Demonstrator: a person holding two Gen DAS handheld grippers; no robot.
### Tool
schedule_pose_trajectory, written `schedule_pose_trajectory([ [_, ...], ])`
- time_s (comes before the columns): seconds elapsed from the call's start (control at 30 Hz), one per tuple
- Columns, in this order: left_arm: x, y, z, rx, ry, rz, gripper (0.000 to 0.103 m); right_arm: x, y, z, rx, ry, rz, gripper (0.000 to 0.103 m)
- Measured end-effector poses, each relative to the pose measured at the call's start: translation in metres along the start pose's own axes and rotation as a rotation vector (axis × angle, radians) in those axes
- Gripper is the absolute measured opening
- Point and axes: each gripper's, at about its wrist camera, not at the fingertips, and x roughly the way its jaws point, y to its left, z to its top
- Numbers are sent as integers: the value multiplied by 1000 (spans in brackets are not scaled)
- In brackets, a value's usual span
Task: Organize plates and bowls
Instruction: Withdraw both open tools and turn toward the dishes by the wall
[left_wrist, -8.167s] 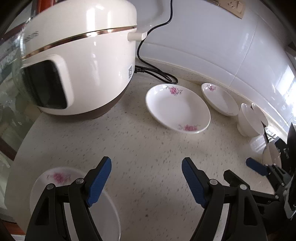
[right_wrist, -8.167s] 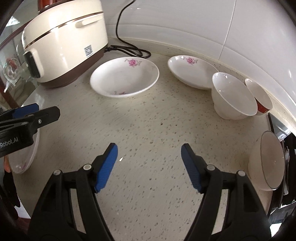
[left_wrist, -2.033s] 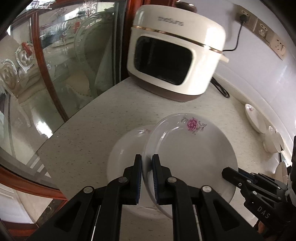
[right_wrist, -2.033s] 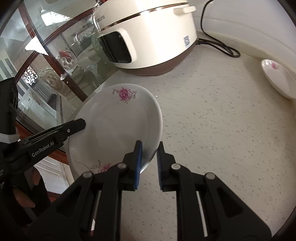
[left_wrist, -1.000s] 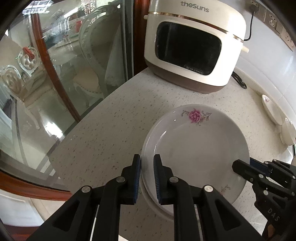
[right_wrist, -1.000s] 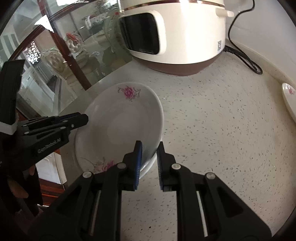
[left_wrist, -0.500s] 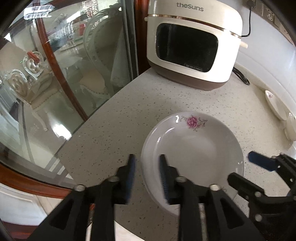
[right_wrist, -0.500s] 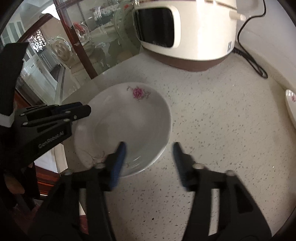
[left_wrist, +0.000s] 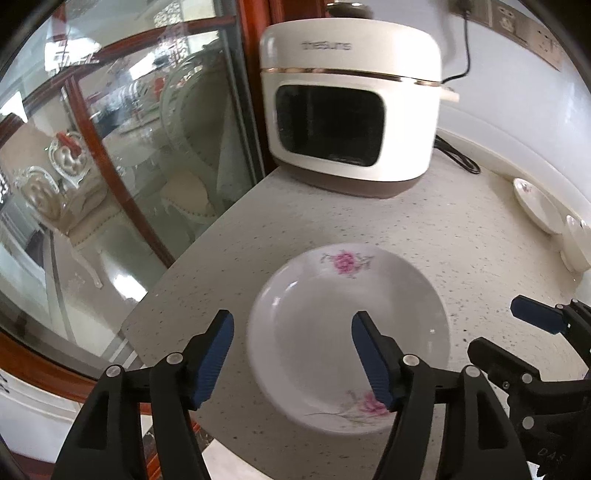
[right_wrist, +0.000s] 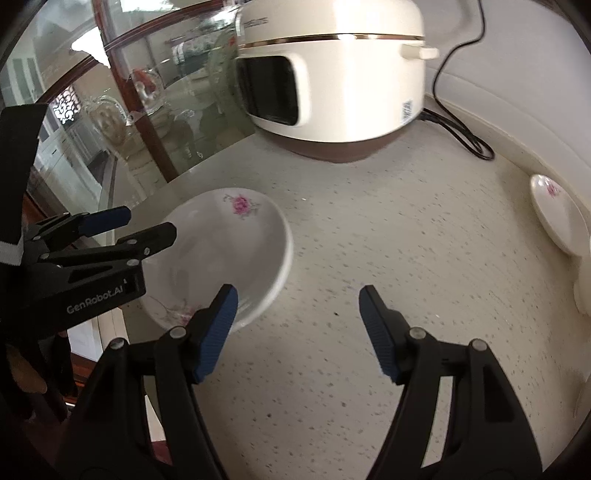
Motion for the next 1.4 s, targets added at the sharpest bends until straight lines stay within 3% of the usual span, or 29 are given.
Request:
schedule_pose_trajectory([
  [0.77,5,-105,21,209,-7,-142,72,-30,-89,-26,219,-12,-133,75],
  [1.1,37,-161,42,225,114,-309,72,-28,-138,-37,355,-2,-214,75],
  [1.4,68,-216,72,235,221,-436,73,-30,-193,-51,560,-5,-286,75],
])
